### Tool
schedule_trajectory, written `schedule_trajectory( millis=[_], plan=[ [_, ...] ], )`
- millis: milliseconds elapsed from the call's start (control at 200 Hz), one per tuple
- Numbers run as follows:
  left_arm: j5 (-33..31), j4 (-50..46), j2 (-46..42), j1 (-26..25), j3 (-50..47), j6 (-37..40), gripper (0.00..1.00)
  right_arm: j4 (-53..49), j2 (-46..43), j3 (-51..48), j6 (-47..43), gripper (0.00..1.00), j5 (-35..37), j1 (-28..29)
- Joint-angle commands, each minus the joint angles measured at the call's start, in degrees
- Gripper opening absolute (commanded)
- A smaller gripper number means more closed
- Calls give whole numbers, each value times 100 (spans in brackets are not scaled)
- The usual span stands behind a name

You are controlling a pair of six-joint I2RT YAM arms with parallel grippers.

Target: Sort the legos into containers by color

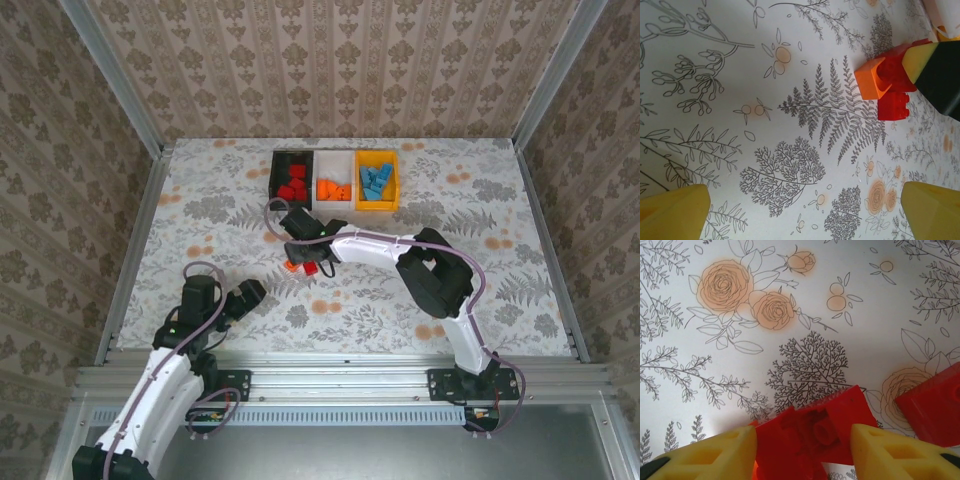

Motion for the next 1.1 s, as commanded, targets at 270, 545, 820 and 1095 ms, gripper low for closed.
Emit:
schedule_trajectory(
  millis=[270, 545, 820, 1095],
  plan=[
    [-33, -2, -43, -27, -68, -151, 100, -496, -746, -408, -125, 60, 599, 286],
    [-55, 33, 41, -22, -83, -147, 100, -176, -591, -505, -275, 50, 149, 304],
    [-42, 7, 41, -27, -103, -146, 100, -243, -57, -99, -735, 48, 167, 252],
    [-73, -84, 74, -27, 61, -7, 100, -179, 84, -119, -763, 44, 307, 195]
  ],
)
